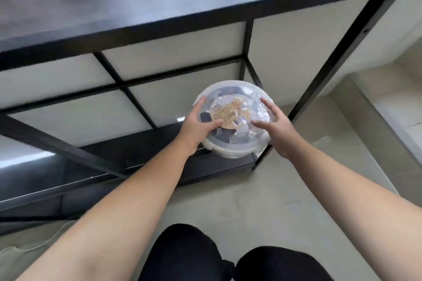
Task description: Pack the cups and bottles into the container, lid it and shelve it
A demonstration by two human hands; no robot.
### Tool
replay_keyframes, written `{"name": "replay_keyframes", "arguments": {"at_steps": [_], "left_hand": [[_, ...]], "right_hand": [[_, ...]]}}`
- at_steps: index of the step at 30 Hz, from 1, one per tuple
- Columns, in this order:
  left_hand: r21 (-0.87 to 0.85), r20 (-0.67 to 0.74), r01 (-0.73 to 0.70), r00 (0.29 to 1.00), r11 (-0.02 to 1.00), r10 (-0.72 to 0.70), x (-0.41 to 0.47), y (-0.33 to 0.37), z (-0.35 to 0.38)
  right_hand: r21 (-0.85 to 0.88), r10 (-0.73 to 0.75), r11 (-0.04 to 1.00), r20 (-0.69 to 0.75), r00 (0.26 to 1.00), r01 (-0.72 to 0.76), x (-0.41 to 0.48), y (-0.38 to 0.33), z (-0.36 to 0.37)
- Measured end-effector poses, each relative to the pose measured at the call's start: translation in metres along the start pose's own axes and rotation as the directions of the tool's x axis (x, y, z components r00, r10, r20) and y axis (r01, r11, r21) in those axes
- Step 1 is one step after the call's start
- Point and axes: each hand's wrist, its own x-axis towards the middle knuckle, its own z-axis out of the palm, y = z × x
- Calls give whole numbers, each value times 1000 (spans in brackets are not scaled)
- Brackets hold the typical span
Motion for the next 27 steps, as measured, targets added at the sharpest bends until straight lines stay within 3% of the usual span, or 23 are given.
{"name": "replay_keyframes", "arguments": {"at_steps": [10,14,18,27], "left_hand": [[87,-43,-28,999,996,32,65,-19,7],[272,-89,-15,995,962,40,68,-13,9],[490,-141,-5,986,872,84,47,1,11],[548,-26,-98,991,831,134,-72,69,6]], "right_hand": [[-9,-33,999,-38,999,33,70,11,-10],[-136,-102,987,-83,991,90,68,7,-7],[-334,-135,938,-97,986,95,46,-6,-3],[-375,-138,920,-39,990,114,-61,-66,13]]}}
